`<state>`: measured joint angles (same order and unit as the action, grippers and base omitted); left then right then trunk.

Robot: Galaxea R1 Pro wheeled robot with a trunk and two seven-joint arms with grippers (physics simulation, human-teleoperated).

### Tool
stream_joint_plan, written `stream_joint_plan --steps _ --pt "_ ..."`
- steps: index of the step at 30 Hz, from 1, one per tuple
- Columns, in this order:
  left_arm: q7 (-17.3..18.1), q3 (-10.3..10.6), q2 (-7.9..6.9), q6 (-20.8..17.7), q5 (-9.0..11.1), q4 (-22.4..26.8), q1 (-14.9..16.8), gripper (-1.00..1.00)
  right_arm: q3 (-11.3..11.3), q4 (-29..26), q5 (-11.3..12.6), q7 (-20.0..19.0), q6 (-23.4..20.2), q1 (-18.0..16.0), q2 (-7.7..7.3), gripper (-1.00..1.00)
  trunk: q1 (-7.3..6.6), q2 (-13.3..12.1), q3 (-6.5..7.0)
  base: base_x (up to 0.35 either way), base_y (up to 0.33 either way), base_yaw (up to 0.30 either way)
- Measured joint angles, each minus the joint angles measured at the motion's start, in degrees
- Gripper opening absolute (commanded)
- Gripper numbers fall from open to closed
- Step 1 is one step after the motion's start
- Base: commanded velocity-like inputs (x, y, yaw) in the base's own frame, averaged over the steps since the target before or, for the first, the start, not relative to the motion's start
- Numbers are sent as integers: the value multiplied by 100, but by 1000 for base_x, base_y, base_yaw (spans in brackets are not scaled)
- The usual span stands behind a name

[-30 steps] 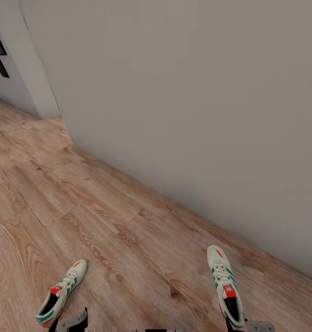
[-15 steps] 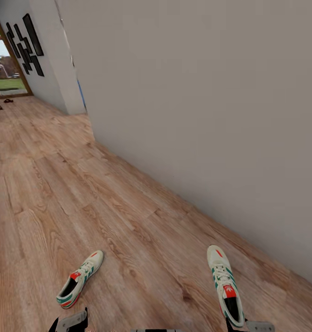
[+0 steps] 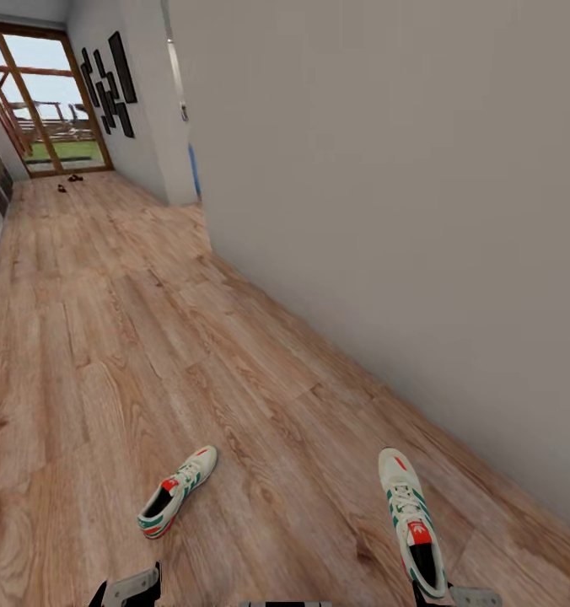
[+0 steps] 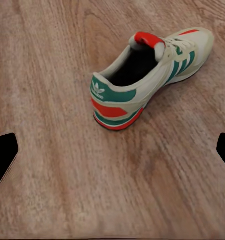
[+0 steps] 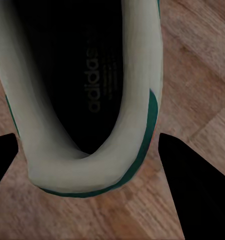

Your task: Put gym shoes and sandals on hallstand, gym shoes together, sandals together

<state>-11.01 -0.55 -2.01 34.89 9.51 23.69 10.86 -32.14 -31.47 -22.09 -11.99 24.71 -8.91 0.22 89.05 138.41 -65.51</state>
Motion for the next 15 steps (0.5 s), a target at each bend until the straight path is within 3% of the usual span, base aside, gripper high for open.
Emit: stream_joint_plan --steps 15 --pt "0 -2 0 0 0 0 0 100 0 -6 0 0 0 0 0 -100 0 0 0 0 0 278"
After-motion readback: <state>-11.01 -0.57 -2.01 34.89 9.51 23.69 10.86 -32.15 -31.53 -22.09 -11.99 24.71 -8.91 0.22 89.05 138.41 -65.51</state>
